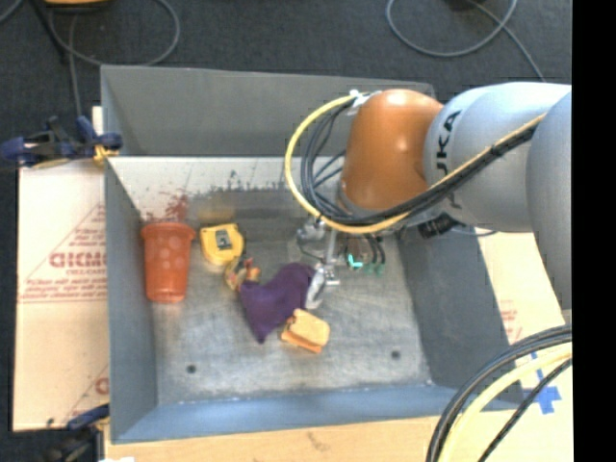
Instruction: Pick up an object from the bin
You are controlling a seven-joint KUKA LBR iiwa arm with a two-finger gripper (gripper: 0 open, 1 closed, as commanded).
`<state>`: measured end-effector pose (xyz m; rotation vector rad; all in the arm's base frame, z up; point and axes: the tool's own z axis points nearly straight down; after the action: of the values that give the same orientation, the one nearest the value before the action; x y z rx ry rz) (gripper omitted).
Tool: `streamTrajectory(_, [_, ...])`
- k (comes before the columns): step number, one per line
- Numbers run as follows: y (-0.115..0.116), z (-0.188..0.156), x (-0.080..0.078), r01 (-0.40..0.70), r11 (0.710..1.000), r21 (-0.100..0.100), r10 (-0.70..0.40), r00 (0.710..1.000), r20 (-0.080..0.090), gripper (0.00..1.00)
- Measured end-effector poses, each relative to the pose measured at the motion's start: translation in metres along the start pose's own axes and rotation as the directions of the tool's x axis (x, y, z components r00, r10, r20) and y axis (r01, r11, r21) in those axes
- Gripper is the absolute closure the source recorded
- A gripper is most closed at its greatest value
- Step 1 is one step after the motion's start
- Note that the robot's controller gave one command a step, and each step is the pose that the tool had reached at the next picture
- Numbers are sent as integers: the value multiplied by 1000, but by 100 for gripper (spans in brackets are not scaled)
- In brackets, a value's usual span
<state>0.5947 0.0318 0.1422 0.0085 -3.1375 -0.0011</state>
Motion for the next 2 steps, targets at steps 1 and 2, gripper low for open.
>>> streamTrajectory(1, [0,-5,-2,0,1000,0,0,1000,8,0])
streamTrajectory(2, [7,62,-1,52,999,1,-52,999,7,100])
